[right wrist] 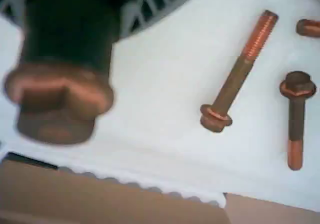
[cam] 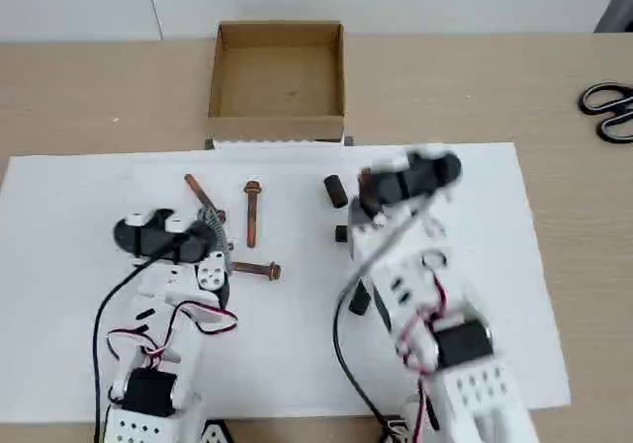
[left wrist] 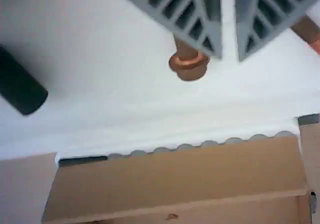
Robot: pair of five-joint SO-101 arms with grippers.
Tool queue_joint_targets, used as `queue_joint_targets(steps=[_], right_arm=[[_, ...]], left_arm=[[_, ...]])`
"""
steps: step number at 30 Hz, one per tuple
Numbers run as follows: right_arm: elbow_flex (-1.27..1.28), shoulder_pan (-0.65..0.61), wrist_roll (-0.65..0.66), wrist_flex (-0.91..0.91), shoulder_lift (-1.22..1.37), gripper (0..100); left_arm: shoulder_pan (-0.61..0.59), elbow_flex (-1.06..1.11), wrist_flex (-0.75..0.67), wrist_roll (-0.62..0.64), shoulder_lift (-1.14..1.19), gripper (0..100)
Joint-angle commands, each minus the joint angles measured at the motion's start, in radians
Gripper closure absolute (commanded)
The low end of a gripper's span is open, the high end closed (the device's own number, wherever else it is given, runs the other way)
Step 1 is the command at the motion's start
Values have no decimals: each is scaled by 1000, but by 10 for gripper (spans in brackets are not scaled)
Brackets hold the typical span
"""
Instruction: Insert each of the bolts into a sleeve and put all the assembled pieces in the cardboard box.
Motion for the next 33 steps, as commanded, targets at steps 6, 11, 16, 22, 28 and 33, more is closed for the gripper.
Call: queue_joint_targets(steps=[6, 11, 16, 22, 28, 33], right_arm=[[-585, 42, 15, -30, 634, 996], [-876, 38, 129, -33, 906, 996], [-1152, 39, 247, -31, 1147, 996], [-1387, 36, 396, -35, 1376, 996], [-1525, 36, 522, -119, 1557, 995], [-1539, 15, 631, -314, 1656, 995]], left_arm=[[-5, -4, 68, -84, 3, 994], [-5, -4, 137, 0, 3, 993], [-5, -4, 149, 23, 3, 993], [-5, -4, 149, 23, 3, 993], [-5, -4, 150, 20, 3, 993], [-5, -4, 150, 20, 5, 993]])
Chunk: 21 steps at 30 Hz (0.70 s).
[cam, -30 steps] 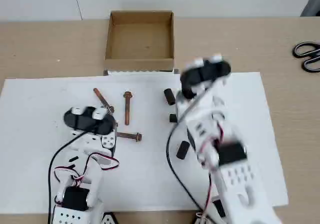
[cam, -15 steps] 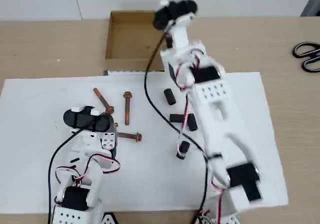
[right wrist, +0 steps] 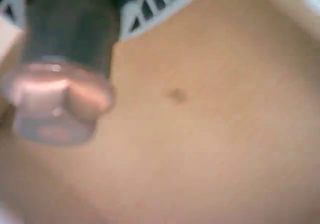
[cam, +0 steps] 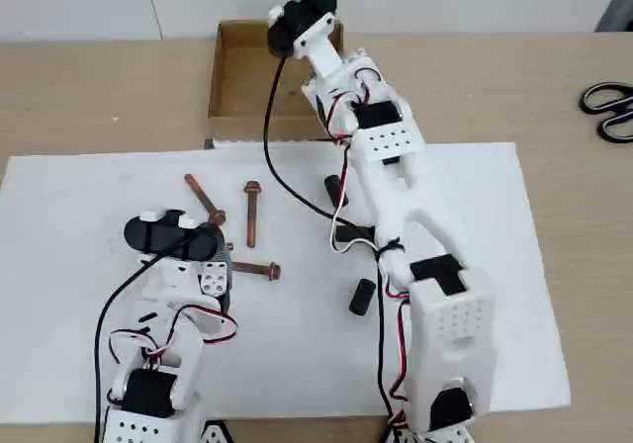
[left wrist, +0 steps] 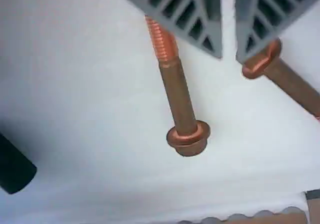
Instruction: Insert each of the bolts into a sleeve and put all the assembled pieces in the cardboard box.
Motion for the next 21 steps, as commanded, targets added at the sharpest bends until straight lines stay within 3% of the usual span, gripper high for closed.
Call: queue_joint_targets(steps=[1, 5, 9, 11, 16, 21], right_arm=[[-75, -24, 89, -160, 24, 995], [-75, -48, 138, -259, 73, 973], [-75, -64, 137, -259, 79, 824], [-75, -64, 137, -257, 79, 801], [-75, -64, 137, -203, 70, 863], [-75, -64, 133, -127, -5, 997]], left_arm=[[-5, -4, 9, 0, 5, 993], [-5, -4, 15, -2, 5, 993], [-5, -4, 21, -3, 5, 993], [-5, -4, 21, -3, 5, 993], [-5, -4, 21, -3, 5, 993], [-5, -4, 21, -3, 5, 993]])
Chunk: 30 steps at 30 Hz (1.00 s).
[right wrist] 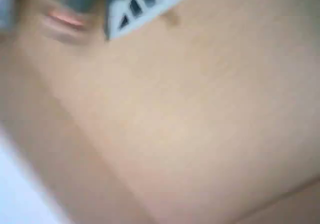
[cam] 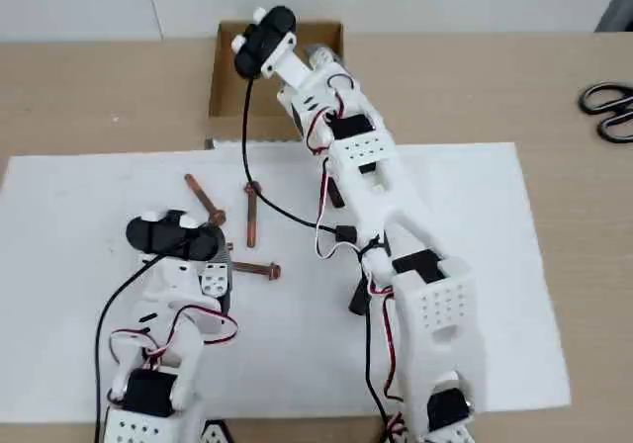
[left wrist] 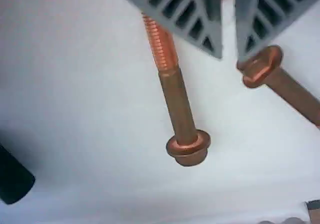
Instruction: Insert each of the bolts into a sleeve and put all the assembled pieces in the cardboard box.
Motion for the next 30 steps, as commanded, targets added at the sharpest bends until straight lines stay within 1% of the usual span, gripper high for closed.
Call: queue_joint_targets(steps=[1, 3, 7, 9, 13, 18, 22, 24, 26, 30], right_arm=[[-52, -4, 5, 59, -119, 986], [-52, -1, -29, 133, -157, 998], [-52, 21, -176, 318, -271, 995], [-52, 30, -212, 437, -326, 995], [-52, 30, -219, 684, -412, 995], [-52, 30, -221, 905, -489, 995], [-52, 8, -221, 1079, -498, 991], [-51, 7, -226, 1133, -490, 990], [-51, 12, -259, 1167, -460, 987], [-52, 30, -328, 1207, -392, 936]], left_arm=[[-5, -4, 3, -3, 5, 993], [-5, -4, 3, -3, 5, 993], [-5, -4, 3, -3, 5, 993], [-5, -4, 3, -3, 5, 993], [-5, -4, 3, -3, 5, 993], [-5, -4, 3, -3, 5, 993], [-5, -4, 3, -3, 5, 993], [-5, -4, 3, -3, 5, 993], [-5, -4, 3, -3, 5, 993], [-5, -4, 3, -3, 5, 993]])
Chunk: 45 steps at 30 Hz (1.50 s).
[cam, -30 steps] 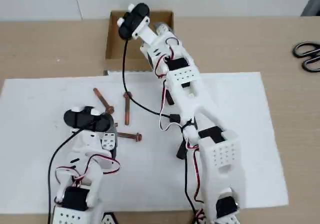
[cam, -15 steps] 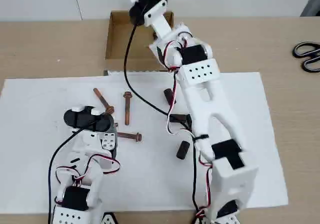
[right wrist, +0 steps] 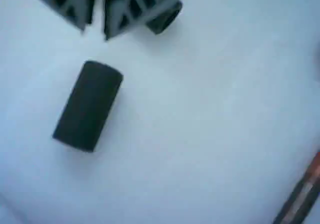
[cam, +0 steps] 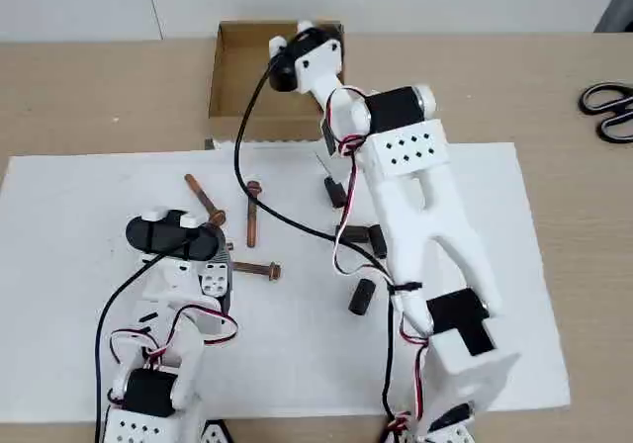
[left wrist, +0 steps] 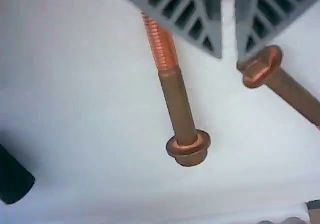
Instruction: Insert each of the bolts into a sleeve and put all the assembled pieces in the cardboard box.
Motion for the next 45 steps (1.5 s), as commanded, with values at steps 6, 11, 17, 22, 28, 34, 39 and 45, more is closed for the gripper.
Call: queue_joint_targets(steps=[6, 11, 17, 22, 28, 34, 39, 45], right_arm=[[-44, 8, -58, 24, 42, 910], [-44, -12, -60, 50, 77, 875], [-44, -8, -60, 16, 151, 872], [-44, -8, -60, -27, 203, 872], [-46, -15, -60, -45, 243, 872], [-46, -10, -54, -76, 275, 872], [-58, -12, -52, -107, 311, 872], [-141, -12, -55, -102, 384, 872]], left_arm=[[-5, -4, 5, -3, 5, 993], [-5, -4, 5, -3, 5, 993], [-5, -4, 5, -3, 5, 993], [-5, -4, 5, -3, 5, 993], [-5, -4, 5, -3, 5, 993], [-5, -4, 5, -3, 5, 993], [-5, -4, 5, -3, 5, 993], [-5, -4, 5, -3, 5, 993]])
